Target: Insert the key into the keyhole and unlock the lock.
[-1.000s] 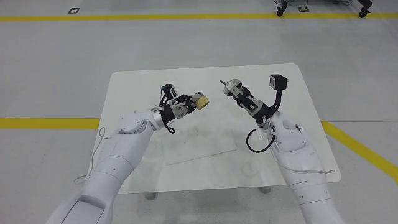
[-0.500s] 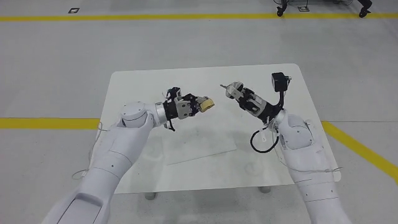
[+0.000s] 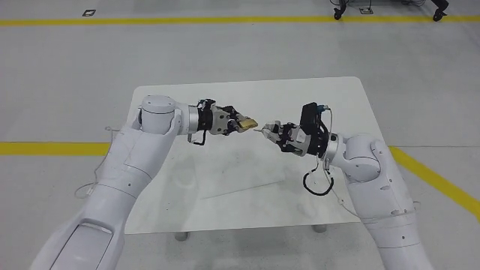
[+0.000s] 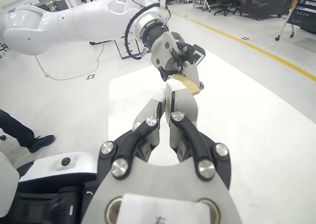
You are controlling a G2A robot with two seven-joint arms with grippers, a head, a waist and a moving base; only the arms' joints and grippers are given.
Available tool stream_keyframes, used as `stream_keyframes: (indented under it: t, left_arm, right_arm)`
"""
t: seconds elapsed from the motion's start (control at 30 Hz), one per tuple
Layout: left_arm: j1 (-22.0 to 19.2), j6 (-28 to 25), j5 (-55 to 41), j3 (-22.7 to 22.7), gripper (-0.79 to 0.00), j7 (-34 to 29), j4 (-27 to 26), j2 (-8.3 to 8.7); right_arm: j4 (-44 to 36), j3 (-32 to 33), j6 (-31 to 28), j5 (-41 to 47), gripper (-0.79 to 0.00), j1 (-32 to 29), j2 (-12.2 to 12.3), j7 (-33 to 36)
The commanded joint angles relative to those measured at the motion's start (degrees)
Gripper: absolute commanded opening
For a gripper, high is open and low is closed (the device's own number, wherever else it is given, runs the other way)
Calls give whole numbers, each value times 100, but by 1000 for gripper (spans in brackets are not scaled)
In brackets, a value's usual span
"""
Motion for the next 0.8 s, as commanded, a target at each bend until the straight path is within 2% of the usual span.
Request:
stream_keyframes:
  t: [0.0, 0.5, 0.57, 0.77]
  left_arm:
    - [2, 14, 14, 2, -785, -4, 3, 0]
    - [2, 14, 14, 2, -785, -4, 3, 0]
    - [42, -34, 38, -28, -785, 194, -86, 9]
    - [-85, 832, 786, 230, -785, 366, -423, 98]
  right_arm:
    - [15, -8, 0, 13, -785, 6, 0, -9]
    - [15, -8, 0, 13, -785, 6, 0, -9]
    - [-56, 49, 82, -83, -785, -68, 14, -86]
    - [-791, 602, 1, -1166, -785, -571, 153, -611]
